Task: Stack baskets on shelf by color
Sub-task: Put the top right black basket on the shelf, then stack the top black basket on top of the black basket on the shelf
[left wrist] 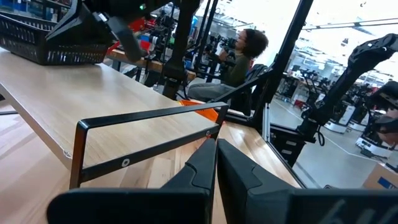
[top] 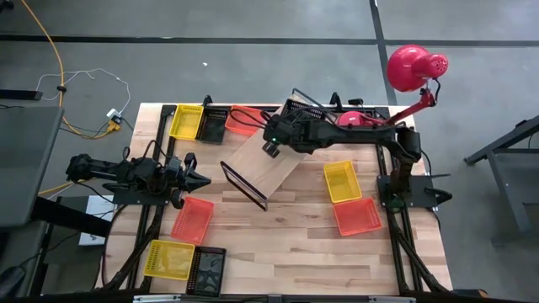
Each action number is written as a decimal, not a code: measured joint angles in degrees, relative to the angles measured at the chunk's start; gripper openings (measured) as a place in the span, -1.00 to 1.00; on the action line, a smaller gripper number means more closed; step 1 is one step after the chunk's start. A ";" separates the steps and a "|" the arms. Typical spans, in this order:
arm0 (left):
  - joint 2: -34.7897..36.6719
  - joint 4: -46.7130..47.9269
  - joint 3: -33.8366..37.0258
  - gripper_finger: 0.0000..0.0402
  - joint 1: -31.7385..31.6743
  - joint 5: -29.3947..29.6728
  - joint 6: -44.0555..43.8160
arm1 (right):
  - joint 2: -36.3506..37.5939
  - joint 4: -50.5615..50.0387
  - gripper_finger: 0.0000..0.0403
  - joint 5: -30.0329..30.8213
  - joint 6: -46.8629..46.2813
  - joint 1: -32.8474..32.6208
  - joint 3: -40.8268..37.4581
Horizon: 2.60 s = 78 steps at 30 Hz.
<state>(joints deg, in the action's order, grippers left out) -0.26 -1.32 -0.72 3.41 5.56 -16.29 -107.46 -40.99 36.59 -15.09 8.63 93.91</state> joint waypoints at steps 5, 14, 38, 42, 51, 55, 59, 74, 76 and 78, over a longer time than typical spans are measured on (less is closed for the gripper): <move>-0.01 0.00 -0.01 -0.98 -0.01 0.00 0.00 | 0.00 -0.16 -1.00 3.85 -0.43 1.08 0.00; 0.00 0.00 0.00 -0.98 0.01 -0.01 0.00 | 0.00 -0.11 -1.00 6.91 -1.40 4.53 0.00; -0.01 0.02 0.01 -0.98 0.01 0.00 0.00 | 19.89 -1.80 -1.00 -0.30 -4.06 -14.82 -22.30; 0.00 0.02 0.00 -0.98 0.00 -0.02 0.00 | 31.40 12.05 -1.00 1.76 -6.50 -21.49 -36.78; 0.01 0.00 0.00 -0.98 0.01 -0.01 0.00 | 47.07 57.58 -1.00 3.79 16.58 -27.74 -60.02; -0.01 -0.36 0.01 -0.98 0.01 0.08 0.00 | 50.10 70.31 -1.00 2.38 21.15 -26.38 -67.91; -0.16 -5.81 0.01 -0.98 0.04 6.13 3.64 | 52.07 76.74 -1.00 1.26 21.08 -24.45 -73.54; -27.46 28.25 -25.99 -0.52 -16.93 22.59 10.61 | 52.54 79.77 -1.00 -3.46 19.63 -18.37 -74.49; -33.14 35.07 -30.12 -0.41 -21.04 20.27 8.98 | 52.54 79.79 -1.00 -3.46 19.00 -18.37 -74.49; -38.54 38.09 -33.07 -0.31 -24.80 17.23 7.87 | 52.50 79.79 -1.00 -3.48 18.99 -18.37 -74.49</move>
<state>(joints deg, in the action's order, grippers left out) -38.80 36.76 -33.79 -21.39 22.78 -8.43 -54.96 38.81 33.10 3.90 -9.74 19.42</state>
